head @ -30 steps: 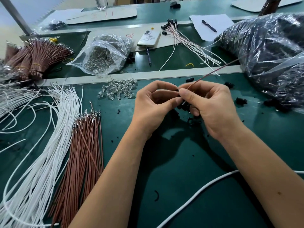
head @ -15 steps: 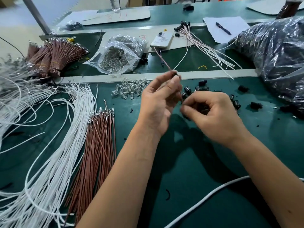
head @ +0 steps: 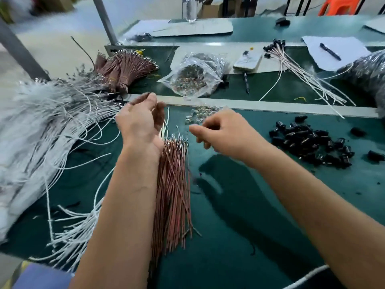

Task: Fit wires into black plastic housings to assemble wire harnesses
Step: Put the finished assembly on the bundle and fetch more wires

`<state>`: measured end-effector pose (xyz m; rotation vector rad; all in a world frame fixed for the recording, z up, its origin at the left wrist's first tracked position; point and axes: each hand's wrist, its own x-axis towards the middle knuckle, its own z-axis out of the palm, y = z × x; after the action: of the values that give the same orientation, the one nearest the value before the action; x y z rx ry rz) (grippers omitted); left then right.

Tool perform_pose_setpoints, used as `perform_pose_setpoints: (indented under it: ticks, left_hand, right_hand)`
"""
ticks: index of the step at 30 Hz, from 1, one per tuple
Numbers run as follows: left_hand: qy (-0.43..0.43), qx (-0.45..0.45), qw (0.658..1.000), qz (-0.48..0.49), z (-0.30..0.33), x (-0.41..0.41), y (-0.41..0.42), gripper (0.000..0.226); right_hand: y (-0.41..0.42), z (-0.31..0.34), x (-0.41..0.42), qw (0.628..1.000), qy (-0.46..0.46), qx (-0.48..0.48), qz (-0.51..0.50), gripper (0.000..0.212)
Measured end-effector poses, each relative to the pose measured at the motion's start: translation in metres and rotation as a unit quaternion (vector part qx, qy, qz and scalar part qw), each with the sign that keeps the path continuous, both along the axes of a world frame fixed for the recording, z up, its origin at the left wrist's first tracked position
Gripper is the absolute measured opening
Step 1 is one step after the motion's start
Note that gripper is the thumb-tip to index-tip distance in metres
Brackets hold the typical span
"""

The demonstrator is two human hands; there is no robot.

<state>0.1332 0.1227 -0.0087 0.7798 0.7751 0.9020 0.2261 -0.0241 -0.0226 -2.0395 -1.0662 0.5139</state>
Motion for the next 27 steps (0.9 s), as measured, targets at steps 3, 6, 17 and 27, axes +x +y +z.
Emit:
perform_pose_setpoints:
  ticks: [3,6,17,27]
  left_hand:
    - [0.072,0.035,0.996,0.040,-0.008,-0.022,0.006,0.013]
    - [0.118,0.058,0.991,0.035,-0.013,-0.034,0.008,0.014]
    - [0.226,0.185,0.956,-0.029,-0.016,-0.030,0.016,0.015]
    - [0.184,0.222,0.898,-0.332,0.036,-0.013,-0.032,0.013]
  right_hand:
    - [0.075,0.000,-0.010,0.993,-0.073,-0.084,-0.044,0.039]
    - [0.121,-0.001,-0.015,0.980,-0.113,-0.143,-0.082,0.019]
    - [0.141,-0.002,0.000,0.985,0.098,-0.020,-0.138,0.014]
    - [0.042,0.085,0.067,0.810,0.384,0.408,-0.176,0.015]
